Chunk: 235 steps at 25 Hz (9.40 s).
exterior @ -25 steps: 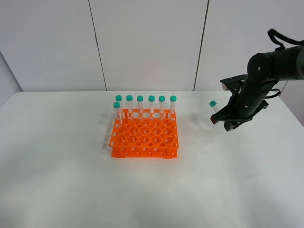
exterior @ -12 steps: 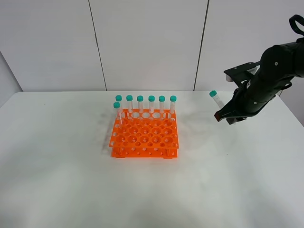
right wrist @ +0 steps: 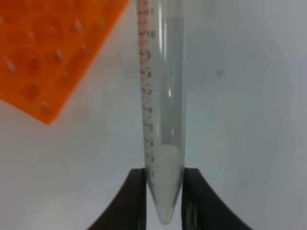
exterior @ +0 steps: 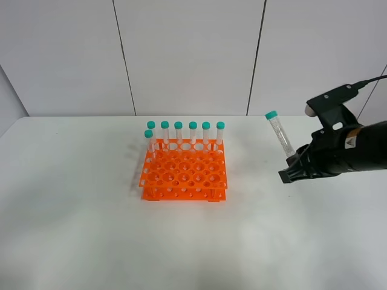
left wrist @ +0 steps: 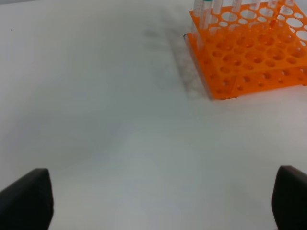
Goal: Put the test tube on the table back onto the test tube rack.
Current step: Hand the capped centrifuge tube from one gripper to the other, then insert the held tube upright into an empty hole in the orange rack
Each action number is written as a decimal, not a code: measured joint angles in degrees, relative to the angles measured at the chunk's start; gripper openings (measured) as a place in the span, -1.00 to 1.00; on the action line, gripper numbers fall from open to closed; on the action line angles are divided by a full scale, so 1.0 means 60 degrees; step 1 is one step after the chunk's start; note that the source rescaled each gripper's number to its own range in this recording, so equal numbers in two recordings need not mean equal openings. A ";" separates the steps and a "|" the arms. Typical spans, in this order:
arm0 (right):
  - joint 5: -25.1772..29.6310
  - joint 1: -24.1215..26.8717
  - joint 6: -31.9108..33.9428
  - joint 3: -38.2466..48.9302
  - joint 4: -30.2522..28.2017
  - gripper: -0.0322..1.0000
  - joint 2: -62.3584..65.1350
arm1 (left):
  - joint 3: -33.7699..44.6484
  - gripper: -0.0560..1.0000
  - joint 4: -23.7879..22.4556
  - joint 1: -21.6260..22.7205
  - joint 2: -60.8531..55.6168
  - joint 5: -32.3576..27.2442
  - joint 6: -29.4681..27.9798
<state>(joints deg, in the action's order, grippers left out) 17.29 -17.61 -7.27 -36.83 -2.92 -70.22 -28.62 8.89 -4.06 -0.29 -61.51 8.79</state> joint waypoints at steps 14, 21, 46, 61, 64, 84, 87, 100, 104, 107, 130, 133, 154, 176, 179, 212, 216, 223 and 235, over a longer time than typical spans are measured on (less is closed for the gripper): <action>-0.1008 -0.1331 -0.1023 0.2231 0.1472 -0.93 0.5726 | 0.0000 1.00 0.0000 0.0000 0.0000 0.0000 0.0000; -0.1352 -0.2044 -0.1754 0.3137 0.1597 -0.93 0.6487 | 0.0000 1.00 0.0000 0.0000 0.0000 0.0000 -0.0023; -0.2635 -0.4869 -0.1676 0.3643 0.2254 -0.93 0.5859 | 0.0000 1.00 0.0000 0.0000 0.0000 0.0000 -0.0041; -0.2532 -0.4869 -0.1676 0.3643 0.2068 -0.93 0.5859 | 0.0000 1.00 0.0000 -0.0778 0.0000 0.0008 -0.0030; -0.2525 -0.4869 -0.1676 0.3643 0.1954 -0.93 0.5859 | 0.0000 1.00 0.0000 -0.1958 0.0000 0.0011 0.0044; -0.2499 -0.4869 -0.1676 0.3643 0.1769 -0.93 0.5859 | -0.0301 1.00 0.5744 -0.4049 0.1251 0.3224 0.5397; -0.2499 -0.4869 -0.1676 0.3643 0.1767 -0.93 0.5859 | -0.0301 1.00 0.6767 -0.4049 0.2331 0.3265 0.6779; -0.2499 -0.4869 -0.1676 0.3643 0.1767 -0.93 0.5859 | -0.0310 1.00 1.2096 -0.4049 0.6364 0.3378 1.2671; -0.2499 -0.4869 -0.1676 0.3643 0.1767 -0.93 0.5859 | -0.0312 1.00 1.3807 -0.4049 0.7114 0.3378 1.4467; -0.2499 -0.4869 -0.1676 0.3643 0.1759 -0.93 0.5859 | -0.0312 1.00 1.4735 -0.4049 0.7674 0.3119 1.5386; -0.2499 -0.4869 -0.1676 0.3643 0.1644 -0.93 0.5859 | -0.2791 0.91 1.4997 -0.6606 1.1397 0.3646 1.7037; -0.2499 -0.4869 -0.1676 0.3643 0.1644 -0.93 0.5859 | -0.3081 0.91 1.5014 -0.6726 1.1842 0.4048 1.7247; -0.2709 -0.4869 -0.1676 0.3643 0.1618 -0.93 0.5859 | -0.4347 0.86 1.5023 -0.6744 1.3473 0.4105 1.7322; -0.2882 -0.4869 -0.1676 0.3643 0.1580 -0.93 0.5859 | -0.4397 -0.58 1.5023 -0.6744 1.3473 0.4006 1.7322; -0.2882 -0.4869 -0.1676 0.3643 0.1580 -0.93 0.5859 | -0.4397 -0.89 1.5023 -0.6744 1.3473 0.4015 1.7322; -0.2943 -0.5646 -0.1464 0.3660 0.2477 -0.93 0.5816 | -0.4407 -0.89 1.5050 -0.6761 1.3473 0.3867 1.7209; -0.2882 -0.5646 -0.1453 0.3660 0.2477 -0.93 0.5813 | -0.4407 -0.89 1.5050 -0.6761 1.3473 0.3867 1.7209; -0.2882 -0.5646 -0.1453 0.3660 0.2468 -0.49 0.5813 | -0.4407 -0.89 1.5041 -0.6761 1.3473 0.3882 1.7209; -0.2145 -0.5679 -0.1437 0.3660 0.1910 0.51 0.5813 | -0.4407 -0.89 1.5032 -0.6761 1.3473 0.4078 1.7252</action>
<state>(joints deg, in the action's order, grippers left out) 4.42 -51.68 -15.90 -14.87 8.55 -35.35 -55.06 99.08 -44.63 80.55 -37.04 112.30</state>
